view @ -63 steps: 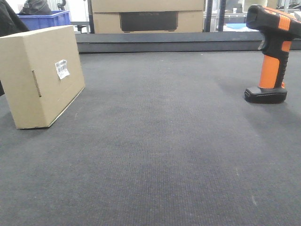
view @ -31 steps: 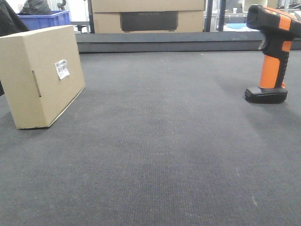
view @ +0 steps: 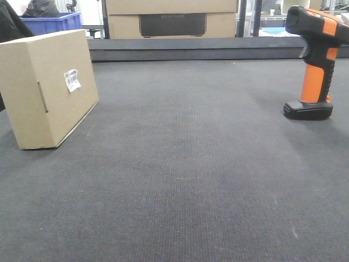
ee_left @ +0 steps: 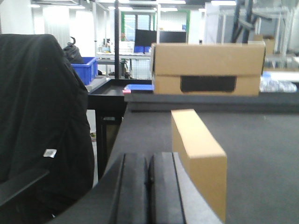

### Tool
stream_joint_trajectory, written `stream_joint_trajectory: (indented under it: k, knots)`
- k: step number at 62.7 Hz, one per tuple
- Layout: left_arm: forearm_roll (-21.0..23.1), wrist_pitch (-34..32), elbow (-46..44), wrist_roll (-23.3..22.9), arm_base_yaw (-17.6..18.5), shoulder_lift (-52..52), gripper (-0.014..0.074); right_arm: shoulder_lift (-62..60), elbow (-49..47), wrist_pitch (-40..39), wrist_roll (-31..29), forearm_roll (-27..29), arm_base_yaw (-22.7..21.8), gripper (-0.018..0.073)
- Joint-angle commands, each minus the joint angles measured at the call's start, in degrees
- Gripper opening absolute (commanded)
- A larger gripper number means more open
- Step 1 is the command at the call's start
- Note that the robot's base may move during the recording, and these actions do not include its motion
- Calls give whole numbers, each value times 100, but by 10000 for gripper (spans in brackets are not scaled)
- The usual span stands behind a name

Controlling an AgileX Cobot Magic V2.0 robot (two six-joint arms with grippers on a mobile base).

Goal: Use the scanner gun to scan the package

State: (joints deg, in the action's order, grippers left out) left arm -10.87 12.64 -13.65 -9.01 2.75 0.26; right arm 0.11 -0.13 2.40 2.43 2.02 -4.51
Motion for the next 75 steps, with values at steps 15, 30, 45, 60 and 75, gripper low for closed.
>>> stream_joint_trajectory:
  k: [15, 30, 45, 60, 75]
  knots:
    - [1179, -1492, 1365, 433, -37, -26, -111, -11, 13, -117, -40, 21, -45, -169]
    - [1190, -1177, 1365, 433, -224, -26, -111, -11, 13, -117, -40, 21, -45, -169]
    - [1190, -1141, 1365, 433, -311, -26, -111, -11, 13, -117, -40, 21, -45, -169]
    - [1190, -1155, 1365, 433, -311, -26, -111, -11, 13, -117, -40, 21, -45, -169]
    - [1190, -1155, 1365, 433, -311, -26, -111, -11, 13, -117, -40, 21, -45, -169]
